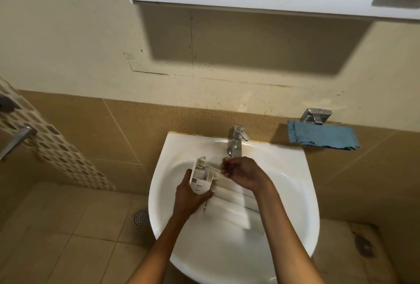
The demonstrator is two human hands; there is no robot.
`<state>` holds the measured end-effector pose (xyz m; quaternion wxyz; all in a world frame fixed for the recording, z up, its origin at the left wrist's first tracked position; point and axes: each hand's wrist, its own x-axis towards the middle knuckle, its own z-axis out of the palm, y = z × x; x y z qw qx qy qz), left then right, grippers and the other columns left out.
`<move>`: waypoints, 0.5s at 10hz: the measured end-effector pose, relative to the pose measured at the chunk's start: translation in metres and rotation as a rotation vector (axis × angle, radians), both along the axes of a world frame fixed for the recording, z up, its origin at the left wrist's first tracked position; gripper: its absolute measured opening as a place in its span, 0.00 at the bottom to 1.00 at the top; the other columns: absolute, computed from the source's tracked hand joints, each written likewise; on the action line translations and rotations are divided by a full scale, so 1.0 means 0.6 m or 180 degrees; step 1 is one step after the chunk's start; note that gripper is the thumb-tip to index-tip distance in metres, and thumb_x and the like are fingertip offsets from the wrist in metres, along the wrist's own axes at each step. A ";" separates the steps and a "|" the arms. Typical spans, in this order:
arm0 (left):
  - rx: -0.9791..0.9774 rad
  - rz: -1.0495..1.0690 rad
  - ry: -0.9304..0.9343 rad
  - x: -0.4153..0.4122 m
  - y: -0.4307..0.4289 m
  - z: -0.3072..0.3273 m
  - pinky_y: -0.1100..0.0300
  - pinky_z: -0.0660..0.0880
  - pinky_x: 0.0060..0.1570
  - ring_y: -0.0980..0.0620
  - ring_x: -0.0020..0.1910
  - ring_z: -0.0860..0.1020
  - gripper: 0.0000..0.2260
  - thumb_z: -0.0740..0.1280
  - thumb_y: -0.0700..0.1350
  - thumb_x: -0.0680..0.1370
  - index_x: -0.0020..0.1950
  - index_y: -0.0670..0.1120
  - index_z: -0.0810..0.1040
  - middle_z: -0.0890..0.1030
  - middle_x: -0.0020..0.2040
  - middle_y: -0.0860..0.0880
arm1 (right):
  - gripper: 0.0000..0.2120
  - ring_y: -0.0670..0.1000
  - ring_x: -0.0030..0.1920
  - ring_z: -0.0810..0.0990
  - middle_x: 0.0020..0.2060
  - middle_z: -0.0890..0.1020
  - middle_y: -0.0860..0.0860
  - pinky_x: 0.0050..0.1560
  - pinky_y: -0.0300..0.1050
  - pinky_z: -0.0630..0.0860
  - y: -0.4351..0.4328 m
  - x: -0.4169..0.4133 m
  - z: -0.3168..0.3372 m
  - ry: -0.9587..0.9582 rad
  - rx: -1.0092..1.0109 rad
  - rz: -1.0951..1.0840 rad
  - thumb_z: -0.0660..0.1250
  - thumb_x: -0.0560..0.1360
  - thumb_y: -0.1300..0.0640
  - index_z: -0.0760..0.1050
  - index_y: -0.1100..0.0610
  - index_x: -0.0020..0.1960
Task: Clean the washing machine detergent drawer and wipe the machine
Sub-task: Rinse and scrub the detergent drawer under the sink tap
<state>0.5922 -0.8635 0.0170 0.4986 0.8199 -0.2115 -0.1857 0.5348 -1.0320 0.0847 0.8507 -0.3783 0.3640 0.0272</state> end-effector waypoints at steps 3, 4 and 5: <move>-0.0022 -0.0003 0.0030 -0.002 0.003 0.001 0.74 0.69 0.40 0.56 0.44 0.76 0.29 0.79 0.43 0.63 0.59 0.51 0.70 0.77 0.46 0.58 | 0.14 0.56 0.45 0.81 0.52 0.81 0.62 0.46 0.47 0.78 0.009 0.068 -0.029 0.0949 -0.3194 0.1769 0.63 0.74 0.66 0.77 0.69 0.58; 0.0004 0.0010 0.0023 -0.001 0.002 -0.001 0.74 0.69 0.40 0.54 0.44 0.76 0.29 0.79 0.42 0.63 0.60 0.49 0.70 0.78 0.47 0.55 | 0.14 0.58 0.54 0.80 0.54 0.81 0.59 0.54 0.46 0.76 0.022 0.066 -0.040 0.1160 -0.4127 0.2228 0.62 0.75 0.63 0.78 0.64 0.58; -0.0009 0.0029 0.0046 -0.002 0.002 -0.001 0.73 0.70 0.40 0.55 0.44 0.76 0.30 0.77 0.47 0.60 0.59 0.52 0.70 0.78 0.47 0.57 | 0.13 0.57 0.56 0.78 0.56 0.80 0.58 0.55 0.45 0.74 0.025 0.068 -0.051 0.1210 -0.4610 0.2441 0.62 0.75 0.64 0.78 0.63 0.59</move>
